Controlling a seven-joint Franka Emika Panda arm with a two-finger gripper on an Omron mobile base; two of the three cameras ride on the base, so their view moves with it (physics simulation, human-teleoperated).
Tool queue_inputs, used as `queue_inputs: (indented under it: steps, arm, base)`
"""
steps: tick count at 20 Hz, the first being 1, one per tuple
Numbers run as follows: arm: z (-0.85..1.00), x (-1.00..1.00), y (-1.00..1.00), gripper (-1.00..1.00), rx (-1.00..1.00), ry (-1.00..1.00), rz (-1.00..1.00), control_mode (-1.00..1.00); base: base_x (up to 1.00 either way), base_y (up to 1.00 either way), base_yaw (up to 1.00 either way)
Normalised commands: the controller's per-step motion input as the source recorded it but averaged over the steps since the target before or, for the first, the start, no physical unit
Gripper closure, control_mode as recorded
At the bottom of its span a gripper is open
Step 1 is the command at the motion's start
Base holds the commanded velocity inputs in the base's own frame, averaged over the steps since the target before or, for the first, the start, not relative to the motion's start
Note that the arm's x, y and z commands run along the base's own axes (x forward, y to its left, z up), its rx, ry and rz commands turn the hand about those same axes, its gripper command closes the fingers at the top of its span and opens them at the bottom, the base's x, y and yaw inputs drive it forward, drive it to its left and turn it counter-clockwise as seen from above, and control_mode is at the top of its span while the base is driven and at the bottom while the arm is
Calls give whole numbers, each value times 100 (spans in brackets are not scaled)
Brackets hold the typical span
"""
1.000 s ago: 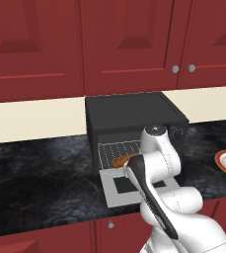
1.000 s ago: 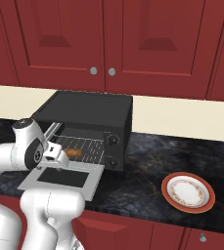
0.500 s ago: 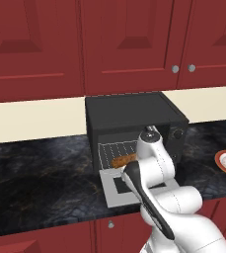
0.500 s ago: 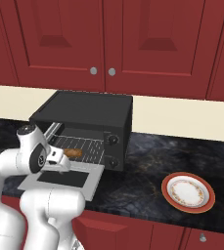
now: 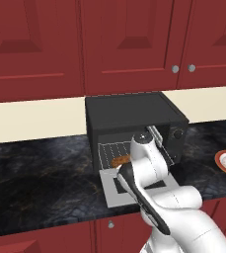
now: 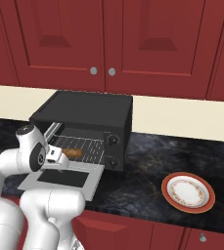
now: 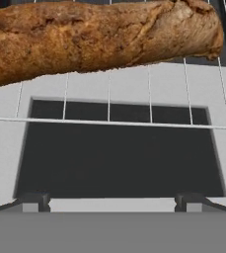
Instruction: Pull the toaster oven rack outwards. Pick up the baguette from the plate and place it on the toaster oven rack. Close the toaster oven door fully and set the temperature to the lowest setting.
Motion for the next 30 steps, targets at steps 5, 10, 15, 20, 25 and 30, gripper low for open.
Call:
queue_inputs:
  steps: [5,10,15,20,25,30]
  arm:
    - [-34,13,0,-100,0,-8,1,-100]
    - [-43,14,0,-100,0,-13,3,-100]
    - [-43,10,-1,-100,0,-18,2,-100]
    - [-47,1,-14,-100,0,-17,2,-100]
    - [-44,0,-41,-100,0,-15,0,-100]
    - [-46,1,-56,-100,1,-11,0,-100]
  base:
    - [0,0,0]
    - [0,0,0]
    - [0,0,0]
    - [0,0,0]
    - [0,0,0]
    - [0,0,0]
